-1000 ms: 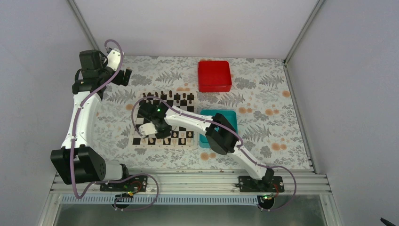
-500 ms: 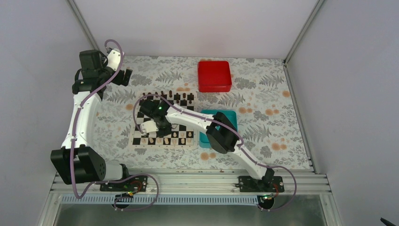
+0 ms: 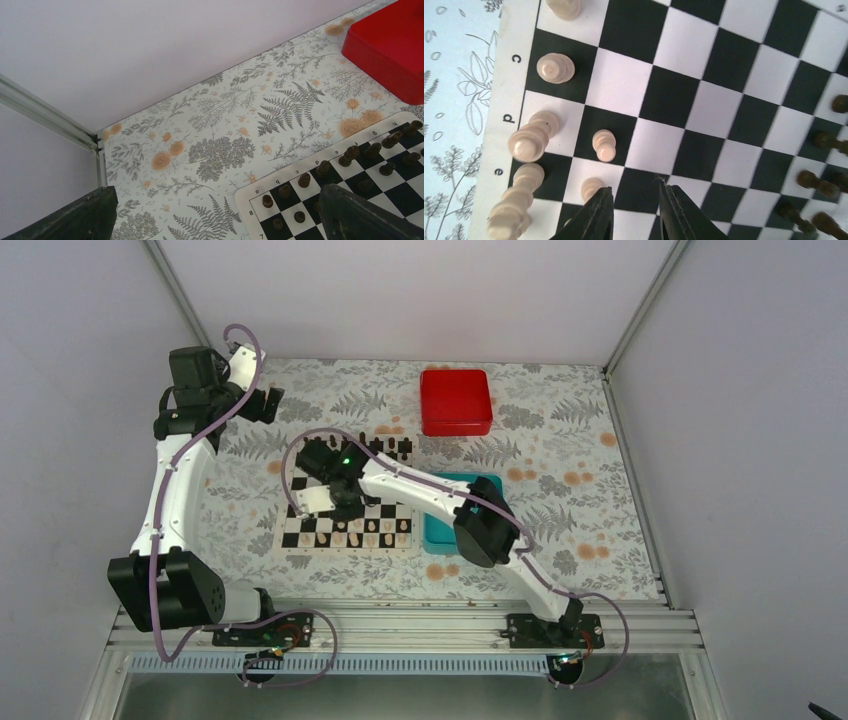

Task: Set up the chess pieces on the board
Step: Place the chess piece on the chessboard, then pick up the chess piece from the storage box.

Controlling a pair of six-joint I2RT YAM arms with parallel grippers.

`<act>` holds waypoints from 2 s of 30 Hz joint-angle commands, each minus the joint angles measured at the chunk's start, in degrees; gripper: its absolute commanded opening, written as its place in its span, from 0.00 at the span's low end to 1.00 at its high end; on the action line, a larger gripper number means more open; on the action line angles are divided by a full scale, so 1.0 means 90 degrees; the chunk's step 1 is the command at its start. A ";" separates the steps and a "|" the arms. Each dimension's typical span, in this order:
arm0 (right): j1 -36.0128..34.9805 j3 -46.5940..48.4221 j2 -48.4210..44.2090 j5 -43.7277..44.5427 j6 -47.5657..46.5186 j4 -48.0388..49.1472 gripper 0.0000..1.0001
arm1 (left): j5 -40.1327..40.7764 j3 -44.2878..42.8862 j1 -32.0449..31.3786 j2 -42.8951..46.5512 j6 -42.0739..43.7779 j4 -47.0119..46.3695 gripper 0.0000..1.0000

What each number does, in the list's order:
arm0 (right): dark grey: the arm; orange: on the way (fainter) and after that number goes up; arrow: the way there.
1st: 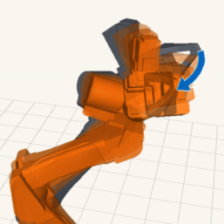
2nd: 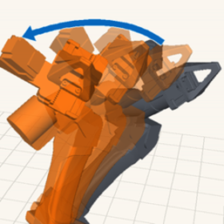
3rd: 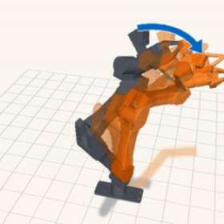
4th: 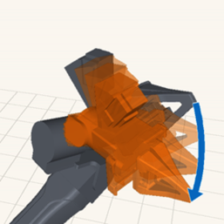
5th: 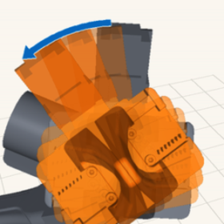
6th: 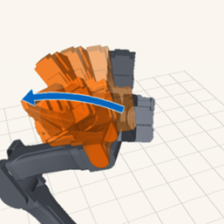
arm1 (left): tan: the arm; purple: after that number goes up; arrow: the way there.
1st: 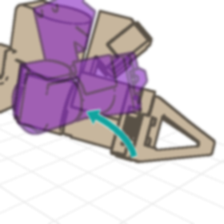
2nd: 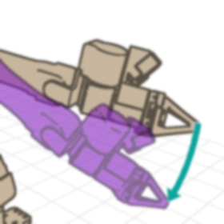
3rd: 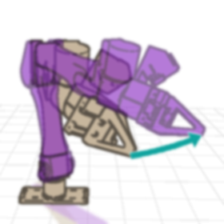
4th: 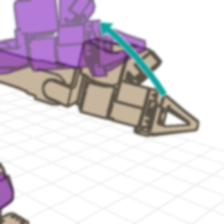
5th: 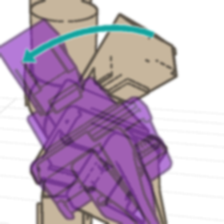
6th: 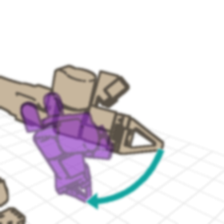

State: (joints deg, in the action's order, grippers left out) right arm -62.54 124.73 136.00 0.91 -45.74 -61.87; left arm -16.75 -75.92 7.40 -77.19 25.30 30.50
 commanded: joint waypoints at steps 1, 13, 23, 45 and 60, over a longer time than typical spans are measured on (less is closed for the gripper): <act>0.0037 -0.0021 -0.0668 0.0192 0.0167 -0.0191 0.27 | -0.0238 -0.0024 0.0044 0.0082 0.0116 -0.0019 1.00; 0.4013 -0.3280 -0.3806 0.0069 0.0771 0.0722 0.89 | 0.0828 -0.2683 -0.1938 -0.1414 0.1023 0.1559 1.00; 0.6510 -0.5861 -0.5298 -0.0617 0.0974 0.2325 1.00 | 0.1641 -0.5355 -0.5286 -0.4071 0.1432 0.2923 1.00; 0.7754 -0.7091 -0.5362 -0.1257 0.1603 0.3729 1.00 | 0.0173 -0.5560 -0.6823 -0.6065 0.1517 0.4138 0.67; 0.7765 -0.7177 -0.5377 -0.1311 0.1644 0.3777 1.00 | -0.0184 -0.4945 -0.7097 -0.6244 0.1459 0.3440 0.32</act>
State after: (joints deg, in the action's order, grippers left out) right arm 6.85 60.90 87.59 -9.56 -31.77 -29.15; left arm -17.72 -120.29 -55.46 -131.20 38.98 64.69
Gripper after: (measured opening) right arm 0.998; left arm 0.309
